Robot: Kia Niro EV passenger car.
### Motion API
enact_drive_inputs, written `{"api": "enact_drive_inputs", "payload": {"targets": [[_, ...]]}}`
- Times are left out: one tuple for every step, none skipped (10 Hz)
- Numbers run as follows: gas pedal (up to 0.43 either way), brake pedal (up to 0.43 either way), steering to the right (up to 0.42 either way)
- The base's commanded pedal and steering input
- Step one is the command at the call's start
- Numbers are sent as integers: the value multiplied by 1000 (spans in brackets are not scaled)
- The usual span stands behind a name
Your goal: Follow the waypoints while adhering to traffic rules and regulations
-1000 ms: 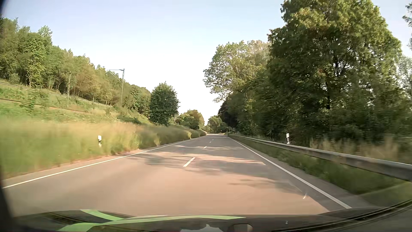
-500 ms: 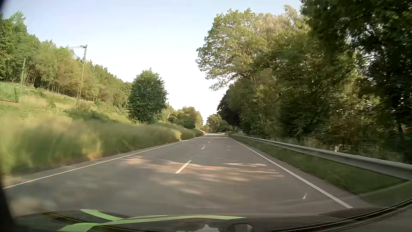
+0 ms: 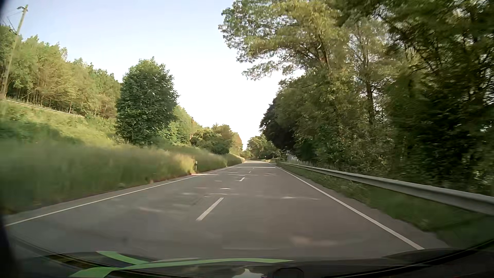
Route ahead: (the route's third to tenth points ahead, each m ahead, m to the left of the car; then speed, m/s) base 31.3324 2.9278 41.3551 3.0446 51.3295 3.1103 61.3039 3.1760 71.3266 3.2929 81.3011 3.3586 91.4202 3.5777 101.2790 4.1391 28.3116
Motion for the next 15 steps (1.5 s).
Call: {"api": "enact_drive_inputs", "payload": {"targets": [[260,0,0],[260,0,0],[268,0,0],[268,0,-1],[268,0,-1],[280,0,-1],[280,0,-2],[280,0,-1],[268,0,-1],[268,0,-2],[268,0,-2],[268,0,-1],[248,0,-2],[209,0,-1],[209,0,-1]]}}
